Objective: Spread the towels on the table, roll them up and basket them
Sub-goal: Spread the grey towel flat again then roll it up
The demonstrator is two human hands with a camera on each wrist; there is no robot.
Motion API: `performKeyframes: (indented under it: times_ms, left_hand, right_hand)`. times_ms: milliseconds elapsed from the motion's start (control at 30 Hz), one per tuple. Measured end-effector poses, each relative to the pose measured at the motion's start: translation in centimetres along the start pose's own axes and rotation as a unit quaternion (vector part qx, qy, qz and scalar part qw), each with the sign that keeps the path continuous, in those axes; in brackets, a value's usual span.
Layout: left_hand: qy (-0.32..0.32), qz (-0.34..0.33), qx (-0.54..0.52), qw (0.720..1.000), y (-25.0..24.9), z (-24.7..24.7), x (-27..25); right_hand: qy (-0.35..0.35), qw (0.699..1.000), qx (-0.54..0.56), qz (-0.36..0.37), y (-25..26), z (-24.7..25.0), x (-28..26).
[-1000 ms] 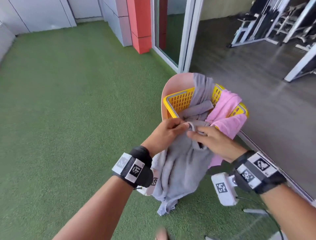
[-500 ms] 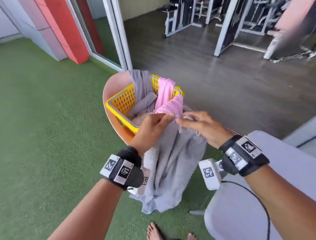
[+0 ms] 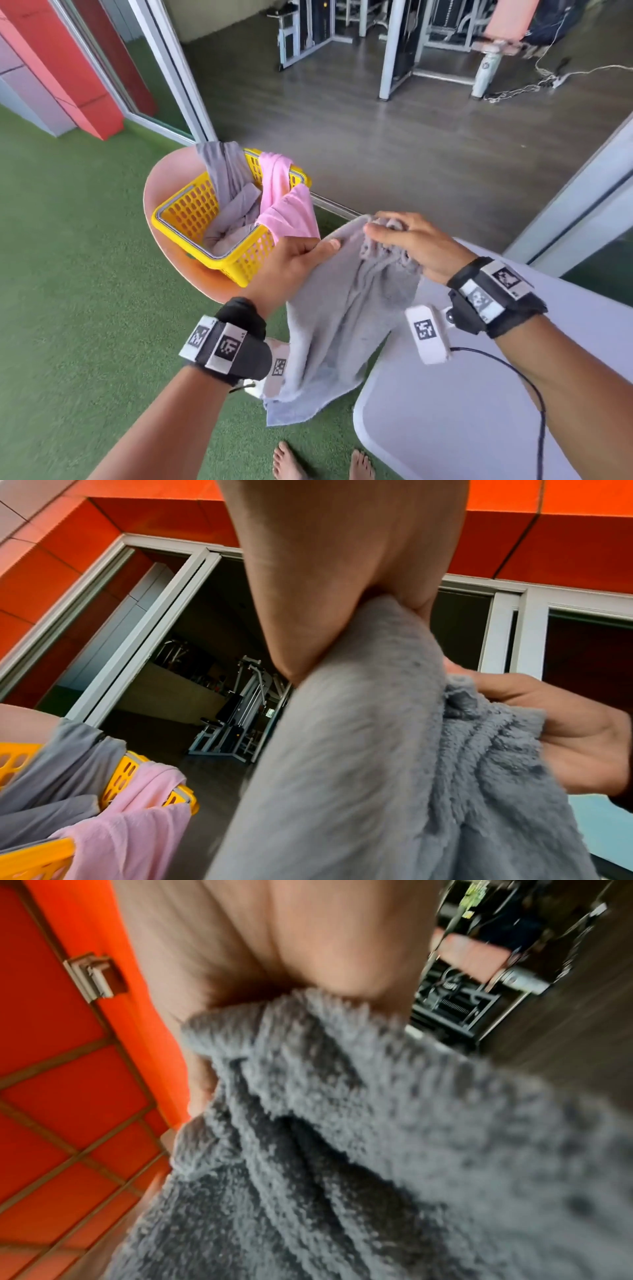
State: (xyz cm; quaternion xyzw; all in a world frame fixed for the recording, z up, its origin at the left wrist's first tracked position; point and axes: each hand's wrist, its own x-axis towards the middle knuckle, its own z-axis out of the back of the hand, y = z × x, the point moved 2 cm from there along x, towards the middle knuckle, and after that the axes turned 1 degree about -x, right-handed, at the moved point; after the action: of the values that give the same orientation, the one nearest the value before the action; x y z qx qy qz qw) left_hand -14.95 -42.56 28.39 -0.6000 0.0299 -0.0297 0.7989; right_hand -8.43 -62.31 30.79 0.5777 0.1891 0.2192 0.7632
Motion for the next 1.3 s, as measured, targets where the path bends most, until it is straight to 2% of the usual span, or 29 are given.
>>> performKeyframes:
  times_ms: [67,133,200,300,333,400,533,667,800,867,933,1000,1067,1133,1233,1300]
  left_hand:
    - [-0.012,0.013,0.002,1.000,0.7,0.0,-0.1]
    - [-0.023,0.024,0.008,0.999,0.6,-0.5,-0.2]
    - [-0.027,0.021,0.017,0.999,-0.3,-1.4,0.3]
    - [-0.013,0.002,0.036,0.999,-2.2,-3.5,1.7]
    - [-0.009,0.003,0.035,0.999,-2.4,-3.8,2.1]
    - [-0.008,0.011,0.025,1.000,-2.1,-3.7,2.3]
    - [-0.024,0.040,0.009,0.999,0.2,-1.6,0.9]
    - [-0.069,0.097,-0.082,0.989,2.0,0.8,0.1]
    - [-0.138,0.022,-0.063,0.988,1.2,1.1,1.5]
    - [-0.186,-0.020,0.005,0.982,1.4,1.5,2.1]
    - [-0.196,-0.033,0.067,0.978,3.0,1.7,2.0]
    - [-0.173,0.021,0.060,0.983,5.7,1.2,1.3]
    - [-0.130,0.096,0.009,0.987,8.1,-0.5,-0.3]
    - [-0.047,0.161,-0.009,0.986,10.8,-3.6,-2.4]
    - [0.103,0.234,0.052,0.965,14.4,-11.3,-4.9]
    - [0.190,0.261,0.018,0.946,15.8,-17.7,-5.7]
  right_hand:
    - [-0.062,0.998,0.019,-0.022,-1.4,3.3,0.0]
    - [-0.069,0.997,0.033,-0.029,-2.5,4.4,0.0]
    - [-0.031,0.998,0.042,-0.033,-3.3,3.5,-0.1]
    - [0.104,0.994,-0.017,-0.030,-3.2,0.4,-0.7]
    - [0.118,0.992,-0.038,-0.031,-3.0,0.2,-0.7]
    - [0.106,0.992,-0.055,-0.029,-2.3,1.4,0.0]
    - [0.037,0.996,-0.074,-0.026,-0.9,5.9,1.7]
    - [0.008,0.994,-0.110,-0.006,-0.6,9.1,5.1]
    - [0.020,0.982,-0.183,0.031,-0.3,8.2,9.7]
    - [0.023,0.972,-0.228,0.062,0.1,7.7,11.8]
    - [0.013,0.951,-0.305,0.051,-0.1,8.3,14.0]
    - [0.003,0.900,-0.437,-0.003,-1.8,10.2,15.6]
    - [0.037,0.848,-0.523,-0.072,-5.1,12.2,15.9]
    - [0.088,0.813,-0.564,-0.119,-9.6,13.5,14.8]
    - [0.128,0.784,-0.570,-0.210,-17.4,16.3,11.3]
    - [0.137,0.768,-0.568,-0.262,-22.3,18.8,8.0]
